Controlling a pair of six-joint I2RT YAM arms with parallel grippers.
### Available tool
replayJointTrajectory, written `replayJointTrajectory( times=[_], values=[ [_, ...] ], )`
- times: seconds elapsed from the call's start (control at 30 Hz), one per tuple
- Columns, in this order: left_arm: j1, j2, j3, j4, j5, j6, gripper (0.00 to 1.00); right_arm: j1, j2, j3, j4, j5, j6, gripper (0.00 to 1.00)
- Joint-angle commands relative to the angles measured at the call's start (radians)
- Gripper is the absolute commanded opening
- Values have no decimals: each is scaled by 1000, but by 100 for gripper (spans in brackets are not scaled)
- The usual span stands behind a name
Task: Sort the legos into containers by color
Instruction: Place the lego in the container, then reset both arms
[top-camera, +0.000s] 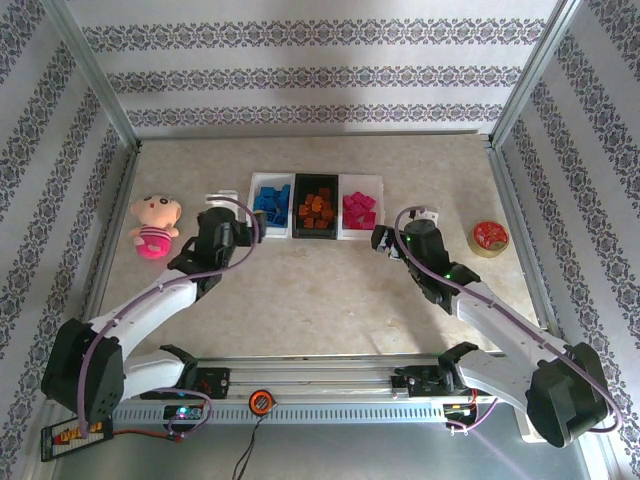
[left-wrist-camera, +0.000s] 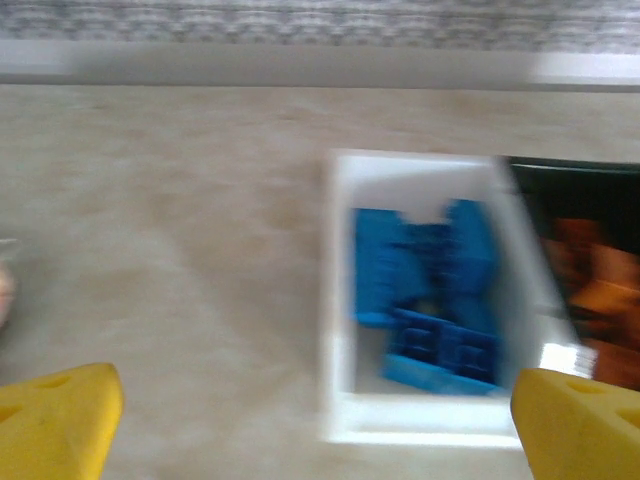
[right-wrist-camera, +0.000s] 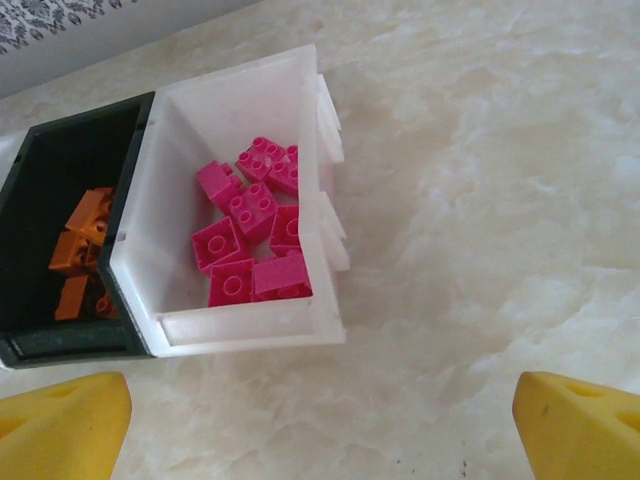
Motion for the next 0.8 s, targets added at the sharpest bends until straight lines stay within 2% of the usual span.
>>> replayJointTrajectory(
  times=[0.0,0.07,0.17,0.37,0.43,0.53,0.6,0.67,0.73,0.77],
  values=[
    [146,22,-12,90,-94,98,99,-8,10,41,43,59,-32,98],
    [227,70,-31,113,-56,135,99,-10,12,43,43,69,-33,98],
    [290,146,-71,191,-4,191,99,-14,10,38,52,79,-34,98],
    [310,260,-230,599,153,224,99,-18,4,35,57,89,-76,98],
    [312,261,-221,571,205,206,99,-18,1,41,47,123,-74,98],
    [312,348,-303,803,269,220,99,-18,-9,44,32,213,-41,98],
    [313,446,-358,1044,280,234,99,-21,-20,42,34,260,-49,98],
    [325,383,-305,825,272,202,99,-29,-28,42,39,302,-54,98],
    [335,426,-285,868,259,197,99,-51,-29,40,63,293,-91,98],
    [334,406,-279,817,246,184,99,-69,-29,34,87,266,-147,98]
  ],
)
